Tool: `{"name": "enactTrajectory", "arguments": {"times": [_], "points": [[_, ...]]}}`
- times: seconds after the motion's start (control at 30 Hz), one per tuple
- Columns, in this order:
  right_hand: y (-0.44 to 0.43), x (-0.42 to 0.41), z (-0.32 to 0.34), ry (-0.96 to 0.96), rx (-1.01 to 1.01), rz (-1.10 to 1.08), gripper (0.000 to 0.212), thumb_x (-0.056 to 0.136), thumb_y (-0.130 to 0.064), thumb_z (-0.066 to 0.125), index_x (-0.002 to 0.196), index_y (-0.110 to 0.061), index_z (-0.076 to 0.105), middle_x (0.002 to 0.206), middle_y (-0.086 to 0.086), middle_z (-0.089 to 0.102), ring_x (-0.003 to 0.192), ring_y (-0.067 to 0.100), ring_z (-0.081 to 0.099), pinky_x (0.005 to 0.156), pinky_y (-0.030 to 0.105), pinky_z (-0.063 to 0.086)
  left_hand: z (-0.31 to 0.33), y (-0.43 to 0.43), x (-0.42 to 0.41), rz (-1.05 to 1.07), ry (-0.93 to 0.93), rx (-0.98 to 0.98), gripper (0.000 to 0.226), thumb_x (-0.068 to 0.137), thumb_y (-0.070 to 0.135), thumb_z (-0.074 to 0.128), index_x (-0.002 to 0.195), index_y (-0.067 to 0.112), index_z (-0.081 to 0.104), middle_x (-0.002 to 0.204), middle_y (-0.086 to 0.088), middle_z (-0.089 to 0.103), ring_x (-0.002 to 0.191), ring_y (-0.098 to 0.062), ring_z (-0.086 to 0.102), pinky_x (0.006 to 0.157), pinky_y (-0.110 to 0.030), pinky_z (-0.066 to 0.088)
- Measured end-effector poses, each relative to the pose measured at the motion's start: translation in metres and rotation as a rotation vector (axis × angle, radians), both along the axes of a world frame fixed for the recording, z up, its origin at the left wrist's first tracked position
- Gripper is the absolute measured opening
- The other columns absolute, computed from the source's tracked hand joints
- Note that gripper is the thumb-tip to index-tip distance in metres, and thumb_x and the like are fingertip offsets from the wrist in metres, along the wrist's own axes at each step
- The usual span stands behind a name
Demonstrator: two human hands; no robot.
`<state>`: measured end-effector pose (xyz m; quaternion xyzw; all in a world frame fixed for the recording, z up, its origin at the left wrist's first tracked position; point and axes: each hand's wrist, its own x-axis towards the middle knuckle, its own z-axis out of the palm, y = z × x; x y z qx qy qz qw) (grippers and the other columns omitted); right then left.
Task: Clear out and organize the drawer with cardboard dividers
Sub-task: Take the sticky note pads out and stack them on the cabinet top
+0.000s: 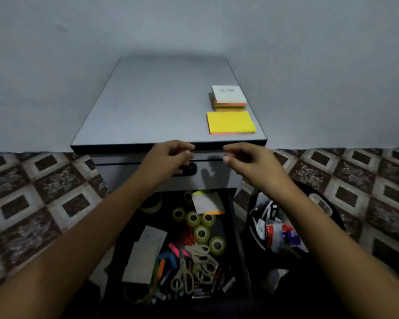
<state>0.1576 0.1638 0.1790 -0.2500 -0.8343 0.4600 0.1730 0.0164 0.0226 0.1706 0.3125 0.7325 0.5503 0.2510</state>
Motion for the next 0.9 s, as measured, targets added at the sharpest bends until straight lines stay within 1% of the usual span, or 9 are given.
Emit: {"name": "enactTrajectory", "arguments": {"times": [0.07,0.17,0.3,0.43,0.53,0.67,0.77,0.83,0.9], "points": [[-0.013,0.008,-0.029,-0.067,-0.033,0.018,0.029,0.087,-0.016,0.064,0.116,-0.011,0.064,0.101,0.001,0.066,0.094,0.008,0.061,0.084,0.016,0.046,-0.029,-0.013,0.006,0.016,-0.024,-0.039,0.021,0.095,0.01,0.051,0.087,0.026,0.062,0.087,0.004,0.066,0.074,-0.005,0.062,0.068,-0.024,0.048],[-0.027,0.013,-0.08,-0.177,-0.031,0.013,0.025,0.087,-0.017,0.063,0.111,-0.012,0.067,0.099,0.0,0.067,0.093,0.011,0.062,0.086,0.022,0.047,-0.075,-0.032,0.009,0.056,-0.07,-0.129,0.022,0.094,0.011,0.052,0.085,0.029,0.062,0.086,0.005,0.065,0.079,-0.012,0.061,0.065,-0.023,0.047],[-0.038,0.01,-0.146,-0.35,-0.055,0.012,0.024,0.09,-0.015,0.06,0.113,-0.01,0.065,0.109,0.009,0.068,0.101,0.025,0.063,0.083,0.028,0.047,-0.134,-0.053,0.009,0.055,-0.069,-0.33,0.014,0.095,0.014,0.051,0.103,0.018,0.062,0.094,0.0,0.063,0.088,-0.016,0.057,0.065,-0.02,0.045],[-0.036,-0.003,-0.194,-0.516,0.015,0.073,0.034,0.092,-0.016,0.057,0.126,-0.008,0.057,0.123,0.013,0.061,0.111,0.028,0.058,0.084,0.026,0.043,-0.186,-0.074,0.001,-0.04,0.028,-0.597,0.03,0.098,0.019,0.046,0.125,0.012,0.056,0.123,-0.008,0.058,0.094,-0.018,0.057,0.076,-0.024,0.043],[-0.031,-0.017,-0.226,-0.556,0.074,0.106,0.044,0.091,-0.016,0.057,0.133,-0.008,0.049,0.131,0.016,0.053,0.119,0.035,0.051,0.095,0.037,0.044,-0.217,-0.086,-0.006,-0.121,0.057,-0.727,0.037,0.098,0.018,0.047,0.134,0.01,0.047,0.14,-0.011,0.044,0.12,-0.027,0.05,0.093,-0.031,0.041],[-0.018,-0.039,-0.256,-0.663,0.253,0.149,0.062,0.092,-0.026,0.053,0.147,-0.014,0.026,0.147,0.016,0.03,0.132,0.038,0.031,0.106,0.041,0.033,-0.243,-0.094,-0.014,-0.194,0.102,-0.834,0.055,0.093,0.022,0.055,0.143,0.014,0.034,0.149,-0.015,0.026,0.136,-0.033,0.028,0.107,-0.036,0.029],[-0.004,-0.058,-0.264,-0.707,0.329,0.145,0.066,0.095,-0.038,0.043,0.15,-0.016,0.013,0.155,0.015,0.014,0.141,0.037,0.014,0.113,0.045,0.02,-0.255,-0.097,-0.018,-0.149,0.032,-0.893,0.066,0.092,0.026,0.057,0.148,0.019,0.021,0.154,-0.016,0.009,0.141,-0.036,0.014,0.11,-0.041,0.024],[0.003,-0.071,-0.266,-0.751,0.288,0.12,0.068,0.092,-0.05,0.03,0.15,-0.022,0.009,0.156,0.016,0.006,0.143,0.038,0.006,0.115,0.048,0.013,-0.261,-0.099,-0.02,-0.112,-0.027,-0.907,0.073,0.091,0.026,0.058,0.149,0.021,0.015,0.155,-0.016,0.003,0.141,-0.038,0.013,0.109,-0.043,0.026],[0.009,-0.081,-0.267,-0.768,0.17,0.042,0.067,0.09,-0.054,0.022,0.15,-0.026,0.012,0.156,0.019,0.006,0.142,0.041,0.007,0.114,0.051,0.013,-0.267,-0.1,-0.021,-0.093,-0.044,-0.914,0.077,0.091,0.025,0.06,0.15,0.019,0.011,0.154,-0.018,0.005,0.14,-0.039,0.017,0.108,-0.042,0.03]]}}
